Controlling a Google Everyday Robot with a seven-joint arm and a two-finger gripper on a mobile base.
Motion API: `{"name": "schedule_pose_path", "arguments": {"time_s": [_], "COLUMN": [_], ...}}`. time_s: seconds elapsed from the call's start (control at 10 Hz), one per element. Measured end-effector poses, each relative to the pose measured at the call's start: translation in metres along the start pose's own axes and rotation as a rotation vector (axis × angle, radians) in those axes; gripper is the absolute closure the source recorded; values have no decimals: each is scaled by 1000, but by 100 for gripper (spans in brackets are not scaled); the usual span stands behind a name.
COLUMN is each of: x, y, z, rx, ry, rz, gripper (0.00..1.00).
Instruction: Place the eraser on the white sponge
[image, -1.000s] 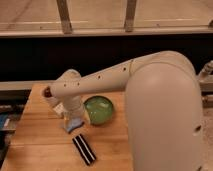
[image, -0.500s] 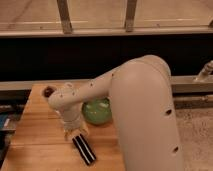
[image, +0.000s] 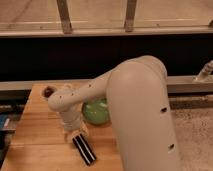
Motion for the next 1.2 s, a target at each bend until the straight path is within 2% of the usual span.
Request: {"name": "schedule_pose_path", "arguments": {"time_s": [0.5,0.9,1.0,1.2], "x": [-2,-9,-9,-8], "y": [-4,0,1,2], "z": [24,55,61,61], "rx": [16,16,18,20], "ry": [42,109,127,127], "rz": [13,13,8,8], "gripper": [35,35,39,56]}}
